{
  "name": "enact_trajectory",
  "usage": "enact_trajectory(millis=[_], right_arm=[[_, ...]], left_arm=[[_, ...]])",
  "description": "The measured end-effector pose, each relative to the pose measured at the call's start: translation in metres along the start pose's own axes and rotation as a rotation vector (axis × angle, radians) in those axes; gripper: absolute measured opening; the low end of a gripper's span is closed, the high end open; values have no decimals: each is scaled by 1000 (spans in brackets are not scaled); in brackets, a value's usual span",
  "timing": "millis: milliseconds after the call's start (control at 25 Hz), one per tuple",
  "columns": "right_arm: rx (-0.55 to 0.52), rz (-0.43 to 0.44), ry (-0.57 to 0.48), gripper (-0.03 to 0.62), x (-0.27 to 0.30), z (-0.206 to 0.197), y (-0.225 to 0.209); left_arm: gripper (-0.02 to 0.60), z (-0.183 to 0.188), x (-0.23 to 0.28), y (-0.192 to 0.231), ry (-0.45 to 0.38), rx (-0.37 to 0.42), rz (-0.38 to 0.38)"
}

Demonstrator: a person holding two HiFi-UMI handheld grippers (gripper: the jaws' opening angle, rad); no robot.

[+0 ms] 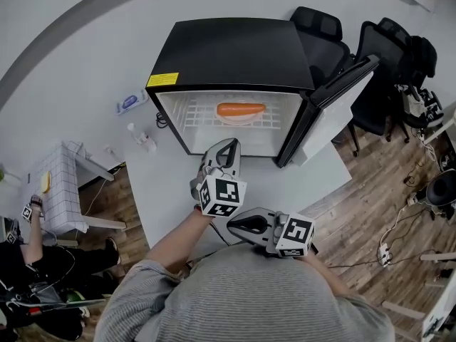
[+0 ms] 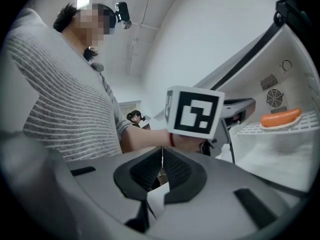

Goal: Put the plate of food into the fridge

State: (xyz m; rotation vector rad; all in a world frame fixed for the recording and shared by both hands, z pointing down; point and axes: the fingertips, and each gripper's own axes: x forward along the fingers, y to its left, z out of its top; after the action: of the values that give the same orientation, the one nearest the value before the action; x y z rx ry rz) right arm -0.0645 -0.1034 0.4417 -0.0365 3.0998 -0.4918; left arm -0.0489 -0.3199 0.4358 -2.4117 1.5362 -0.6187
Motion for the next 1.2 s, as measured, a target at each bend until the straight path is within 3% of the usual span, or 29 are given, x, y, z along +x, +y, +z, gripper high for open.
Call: enact_trajectory(millis=[280, 480, 720, 920, 1080, 1200], right_arm=[[-14, -5, 8, 14, 7, -4, 0], [-13, -48, 9, 15, 5, -8, -5], [-5, -225, -65, 15, -8, 7, -34], [0, -386, -117, 14, -21, 15, -59], [-6, -463, -159, 15, -31, 25, -69], [-15, -487, -177, 14, -35, 31, -71]], left_arm=[[11, 2, -54, -15, -21, -74, -54], [11, 0, -79, -5, -46, -140, -18], [11, 14, -110, 5, -186, -204, 5], [11, 15, -121, -6, -235, -222, -46], [11, 17, -131, -23, -303, -213, -115], [11, 11, -133, -32, -302, -296, -158]])
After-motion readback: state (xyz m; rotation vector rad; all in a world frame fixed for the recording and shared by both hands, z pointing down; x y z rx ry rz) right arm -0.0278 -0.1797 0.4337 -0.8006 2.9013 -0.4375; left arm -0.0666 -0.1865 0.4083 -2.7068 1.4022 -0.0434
